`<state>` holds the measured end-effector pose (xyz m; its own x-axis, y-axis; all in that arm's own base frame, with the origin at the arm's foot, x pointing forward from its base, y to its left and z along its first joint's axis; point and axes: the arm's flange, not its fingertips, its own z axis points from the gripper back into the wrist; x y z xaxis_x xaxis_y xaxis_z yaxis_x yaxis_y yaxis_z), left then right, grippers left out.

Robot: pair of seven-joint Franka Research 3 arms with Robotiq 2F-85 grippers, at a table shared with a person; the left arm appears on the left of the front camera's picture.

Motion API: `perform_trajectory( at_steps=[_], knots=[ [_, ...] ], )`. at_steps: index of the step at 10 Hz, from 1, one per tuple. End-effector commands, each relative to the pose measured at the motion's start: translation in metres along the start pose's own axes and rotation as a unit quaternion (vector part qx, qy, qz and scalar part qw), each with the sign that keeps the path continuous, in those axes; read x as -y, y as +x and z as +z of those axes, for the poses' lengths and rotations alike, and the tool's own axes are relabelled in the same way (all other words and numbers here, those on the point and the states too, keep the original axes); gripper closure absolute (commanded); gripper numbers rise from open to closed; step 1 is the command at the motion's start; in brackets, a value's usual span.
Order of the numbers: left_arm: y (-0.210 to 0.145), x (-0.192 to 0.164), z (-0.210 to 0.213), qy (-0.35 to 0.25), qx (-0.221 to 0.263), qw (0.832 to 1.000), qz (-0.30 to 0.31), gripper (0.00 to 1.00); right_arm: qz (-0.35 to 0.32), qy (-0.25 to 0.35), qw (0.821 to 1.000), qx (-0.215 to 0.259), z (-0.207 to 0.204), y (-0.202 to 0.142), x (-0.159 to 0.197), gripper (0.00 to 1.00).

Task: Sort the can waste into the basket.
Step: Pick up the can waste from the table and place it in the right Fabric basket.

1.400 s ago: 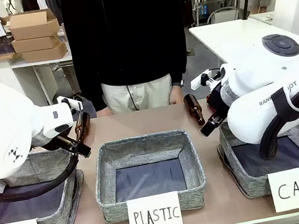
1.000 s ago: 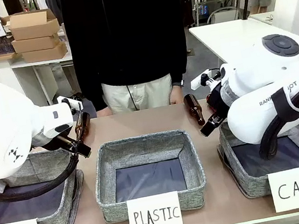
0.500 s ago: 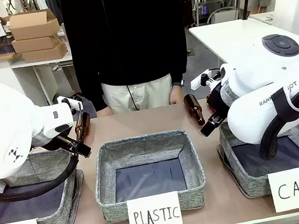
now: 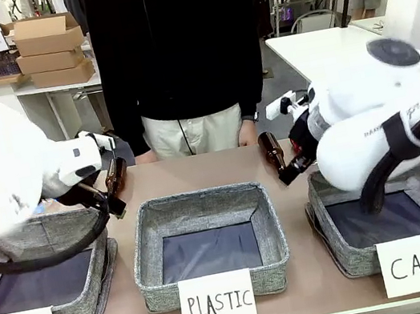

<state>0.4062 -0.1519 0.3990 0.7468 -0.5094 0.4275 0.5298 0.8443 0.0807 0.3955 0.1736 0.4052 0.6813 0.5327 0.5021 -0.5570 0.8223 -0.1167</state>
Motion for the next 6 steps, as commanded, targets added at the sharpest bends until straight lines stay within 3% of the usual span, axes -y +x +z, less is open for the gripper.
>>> perform_trajectory(
  at_steps=[1, 2, 3, 4, 5, 6],
  knots=[
    [0.02, -0.007, 0.105, -0.052, -0.074, 0.996, 0.006, 0.0, -0.075, -0.008, 0.997, -0.006, 0.102, 0.026, -0.011, 0.0],
    [0.015, -0.011, 0.143, -0.03, -0.041, 0.998, 0.023, 0.0, -0.08, -0.019, 0.997, 0.001, 0.135, 0.019, -0.02, 0.0],
    [0.003, -0.008, 0.175, -0.062, -0.006, 0.998, 0.004, 0.0, -0.069, 0.009, 0.997, 0.009, 0.159, 0.006, -0.03, 0.0],
    [-0.014, 0.001, 0.191, 0.026, 0.018, 0.999, 0.021, 0.0, -0.063, 0.003, 0.998, 0.022, 0.173, -0.012, -0.041, 0.0],
    [-0.024, 0.002, 0.186, 0.145, 0.018, 0.987, 0.063, 0.0, -0.049, -0.001, 0.997, 0.052, 0.175, -0.025, -0.046, 0.0],
    [0.001, 0.0, 0.186, -0.026, -0.009, 1.0, 0.013, 0.0, -0.063, -0.005, 0.998, 0.015, 0.172, 0.008, -0.029, 0.0]
  ],
)
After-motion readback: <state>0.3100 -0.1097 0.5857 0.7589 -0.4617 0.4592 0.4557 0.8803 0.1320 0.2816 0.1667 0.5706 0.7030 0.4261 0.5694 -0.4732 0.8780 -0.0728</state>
